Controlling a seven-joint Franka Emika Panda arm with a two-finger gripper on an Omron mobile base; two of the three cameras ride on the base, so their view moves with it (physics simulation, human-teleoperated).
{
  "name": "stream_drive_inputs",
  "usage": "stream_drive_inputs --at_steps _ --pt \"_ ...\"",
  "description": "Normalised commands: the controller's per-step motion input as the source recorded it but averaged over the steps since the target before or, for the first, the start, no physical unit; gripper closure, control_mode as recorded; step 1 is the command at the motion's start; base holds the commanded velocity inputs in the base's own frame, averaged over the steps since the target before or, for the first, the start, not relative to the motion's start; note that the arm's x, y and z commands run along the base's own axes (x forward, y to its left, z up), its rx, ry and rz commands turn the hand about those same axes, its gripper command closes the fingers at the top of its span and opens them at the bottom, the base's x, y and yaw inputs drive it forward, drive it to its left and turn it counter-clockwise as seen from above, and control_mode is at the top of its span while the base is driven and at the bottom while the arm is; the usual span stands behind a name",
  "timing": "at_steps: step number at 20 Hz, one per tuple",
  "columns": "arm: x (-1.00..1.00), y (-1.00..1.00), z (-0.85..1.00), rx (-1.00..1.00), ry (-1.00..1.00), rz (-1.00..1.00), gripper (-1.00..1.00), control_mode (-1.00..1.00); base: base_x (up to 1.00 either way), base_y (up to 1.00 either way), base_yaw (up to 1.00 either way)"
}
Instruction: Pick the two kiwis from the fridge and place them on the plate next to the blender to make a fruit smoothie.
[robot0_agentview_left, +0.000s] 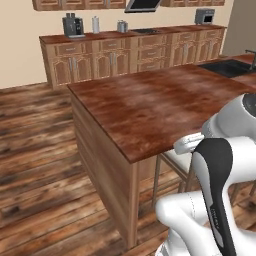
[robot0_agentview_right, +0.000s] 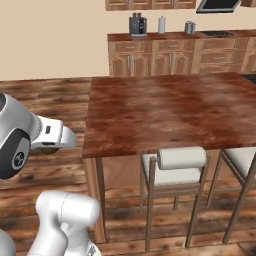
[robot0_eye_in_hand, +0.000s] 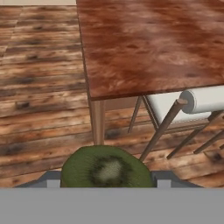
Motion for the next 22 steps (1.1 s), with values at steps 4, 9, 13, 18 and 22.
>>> stream_drive_inputs --at_steps 4,9,13,18,22 --pt "0.0 0.0 0.0 0.0 0.0 0.0 1.0 1.0 0.12 0.0 0.0" --pt "0.0 0.0 0.0 0.0 0.0 0.0 1.0 1.0 0.1 -0.03 -0.01" --pt "0.0 0.0 0.0 0.0 0.0 0.0 1.0 1.0 0.03 -0.24 -0.19" --pt "0.0 0.0 0.0 0.0 0.0 0.0 1.0 1.0 0.12 -0.3 -0.23" --pt "0.0 0.0 0.0 0.0 0.0 0.0 1.0 1.0 0.19 -0.66 -0.22"
